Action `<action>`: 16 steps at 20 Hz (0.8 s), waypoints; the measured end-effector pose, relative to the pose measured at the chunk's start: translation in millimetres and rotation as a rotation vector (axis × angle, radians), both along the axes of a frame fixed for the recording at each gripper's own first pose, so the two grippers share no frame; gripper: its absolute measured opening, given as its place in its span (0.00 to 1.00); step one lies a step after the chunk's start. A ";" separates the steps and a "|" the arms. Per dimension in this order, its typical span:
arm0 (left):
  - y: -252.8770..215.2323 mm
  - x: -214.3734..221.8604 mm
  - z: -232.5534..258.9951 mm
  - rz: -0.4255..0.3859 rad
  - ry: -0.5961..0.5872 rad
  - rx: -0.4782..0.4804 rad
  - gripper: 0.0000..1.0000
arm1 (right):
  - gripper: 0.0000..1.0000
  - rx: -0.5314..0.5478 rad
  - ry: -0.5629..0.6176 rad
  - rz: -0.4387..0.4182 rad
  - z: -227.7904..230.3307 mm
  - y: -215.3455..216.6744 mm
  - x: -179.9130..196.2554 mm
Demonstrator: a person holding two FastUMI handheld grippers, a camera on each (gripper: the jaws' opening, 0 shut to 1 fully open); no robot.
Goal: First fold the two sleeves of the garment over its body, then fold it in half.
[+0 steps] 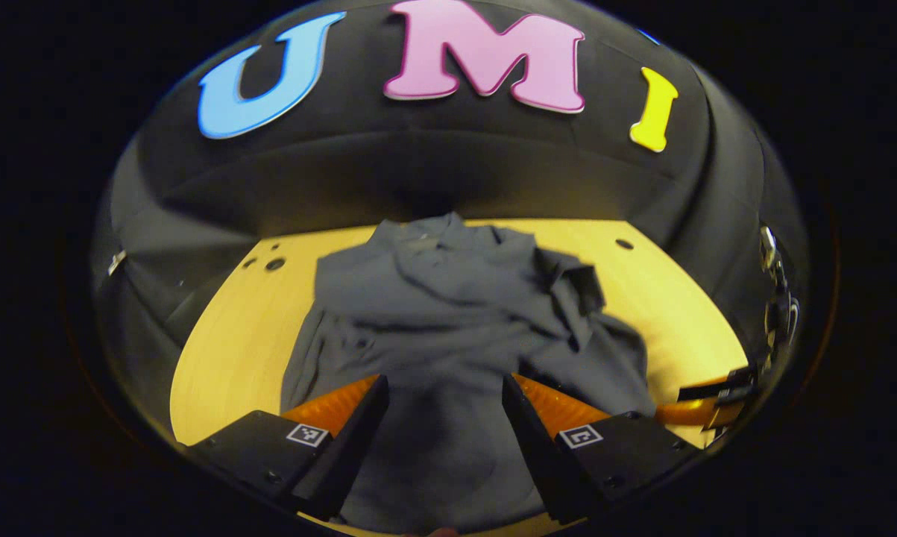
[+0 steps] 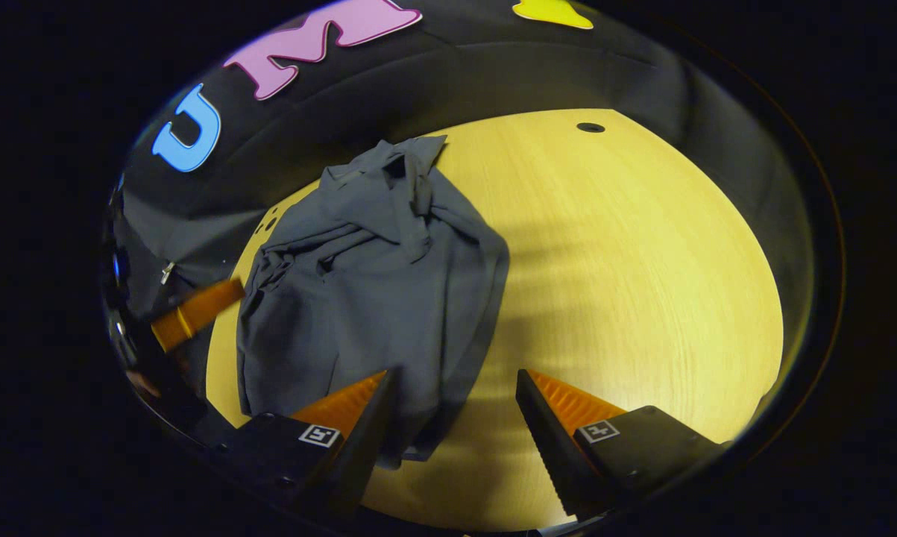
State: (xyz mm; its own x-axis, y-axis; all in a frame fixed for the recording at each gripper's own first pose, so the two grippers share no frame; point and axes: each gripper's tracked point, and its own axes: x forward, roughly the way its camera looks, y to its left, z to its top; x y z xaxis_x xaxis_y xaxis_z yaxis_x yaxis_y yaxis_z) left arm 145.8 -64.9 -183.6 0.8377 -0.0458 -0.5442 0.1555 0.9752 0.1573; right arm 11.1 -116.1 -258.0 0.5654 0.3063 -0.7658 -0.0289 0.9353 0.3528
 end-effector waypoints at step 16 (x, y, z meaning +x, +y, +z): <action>135.0 -107.4 -89.8 0.353 0.137 -0.062 0.96 | 0.99 -0.150 0.042 0.130 -31.9 31.6 -14.8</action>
